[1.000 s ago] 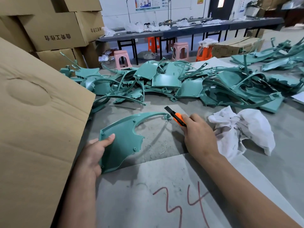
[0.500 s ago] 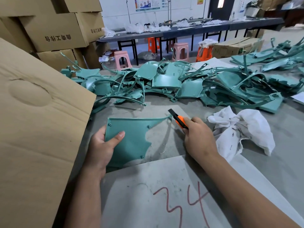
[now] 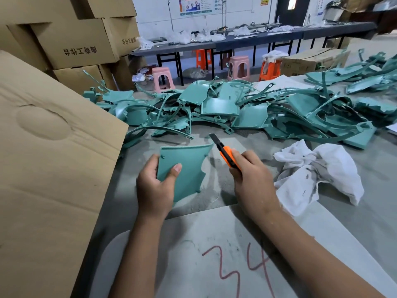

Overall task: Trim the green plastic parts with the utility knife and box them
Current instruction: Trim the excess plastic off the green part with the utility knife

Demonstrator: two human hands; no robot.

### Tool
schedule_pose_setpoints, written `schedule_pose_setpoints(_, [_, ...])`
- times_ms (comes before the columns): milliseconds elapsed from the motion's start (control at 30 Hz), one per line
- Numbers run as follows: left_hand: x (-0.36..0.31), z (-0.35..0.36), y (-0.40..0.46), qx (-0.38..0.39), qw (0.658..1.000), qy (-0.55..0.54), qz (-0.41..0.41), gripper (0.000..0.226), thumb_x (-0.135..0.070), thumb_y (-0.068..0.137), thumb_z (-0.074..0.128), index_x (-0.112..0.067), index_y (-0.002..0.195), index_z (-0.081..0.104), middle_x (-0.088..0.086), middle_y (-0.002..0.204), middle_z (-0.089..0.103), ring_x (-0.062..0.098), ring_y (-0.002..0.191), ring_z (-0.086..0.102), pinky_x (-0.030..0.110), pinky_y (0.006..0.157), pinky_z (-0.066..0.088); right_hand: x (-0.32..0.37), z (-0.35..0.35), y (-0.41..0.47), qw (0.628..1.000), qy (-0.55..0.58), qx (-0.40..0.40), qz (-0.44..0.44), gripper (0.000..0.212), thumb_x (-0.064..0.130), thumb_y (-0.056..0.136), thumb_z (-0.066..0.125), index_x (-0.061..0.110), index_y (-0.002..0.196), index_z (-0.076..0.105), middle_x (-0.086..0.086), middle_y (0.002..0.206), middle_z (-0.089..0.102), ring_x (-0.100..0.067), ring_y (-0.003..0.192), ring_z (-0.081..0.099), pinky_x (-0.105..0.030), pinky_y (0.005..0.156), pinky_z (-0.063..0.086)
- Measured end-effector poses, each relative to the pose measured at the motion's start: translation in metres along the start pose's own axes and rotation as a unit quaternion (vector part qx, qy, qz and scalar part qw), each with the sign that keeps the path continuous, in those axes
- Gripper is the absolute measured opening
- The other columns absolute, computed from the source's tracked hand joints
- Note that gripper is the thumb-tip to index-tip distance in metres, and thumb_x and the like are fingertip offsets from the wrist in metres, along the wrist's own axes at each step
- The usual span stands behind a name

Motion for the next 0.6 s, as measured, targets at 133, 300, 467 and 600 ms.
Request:
schedule_pose_setpoints(133, [-0.025,0.004,-0.01,-0.035,0.993,0.082,0.083,0.018,-0.032,0.089,0.067,-0.015,0.092,0.06,-0.008,0.084,0.07,0.021,0.078,0.067,0.043,0.069,0.057,0.013,-0.005,-0.006,0.999,0.009,0.001,-0.033,0.039,0.003,0.097,0.063,0.007,0.135,0.062,-0.003,0.094,0.052,-0.025,0.074,0.048,-0.041,0.063,0.045])
schedule_pose_setpoints(300, [-0.048,0.008,-0.018,-0.062,0.967,0.193,0.156,0.023,-0.032,0.094,0.063,-0.012,0.089,0.052,0.004,0.074,0.062,0.035,0.067,0.058,0.044,0.054,0.049,0.038,-0.02,-0.013,0.991,0.073,-0.007,-0.113,0.041,0.004,0.1,0.061,0.006,0.141,0.06,-0.003,0.098,0.053,-0.023,0.082,0.051,-0.04,0.069,0.047])
schedule_pose_setpoints(467, [-0.051,0.009,-0.022,-0.069,0.967,0.192,0.15,0.024,-0.029,0.096,0.065,-0.011,0.086,0.052,0.003,0.07,0.059,0.033,0.063,0.054,0.042,0.053,0.046,0.037,-0.023,-0.013,0.981,0.139,-0.025,-0.134,0.044,0.005,0.102,0.061,0.012,0.146,0.058,0.003,0.104,0.054,-0.013,0.089,0.053,-0.02,0.078,0.042])
schedule_pose_setpoints(600, [-0.057,0.018,-0.026,-0.063,0.965,0.203,0.153,0.027,-0.023,0.096,0.069,-0.01,0.082,0.05,0.002,0.065,0.053,0.035,0.058,0.05,0.039,0.05,0.041,0.013,-0.015,-0.008,0.997,0.062,-0.041,-0.019,0.045,0.001,0.097,0.062,0.01,0.141,0.06,0.0,0.099,0.053,-0.019,0.084,0.05,-0.026,0.071,0.039])
Point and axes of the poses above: each hand's wrist, its own y-axis towards the middle knuckle, its own z-axis out of the palm, x = y × z, the point moved 10 cm from there along y, towards the middle knuckle
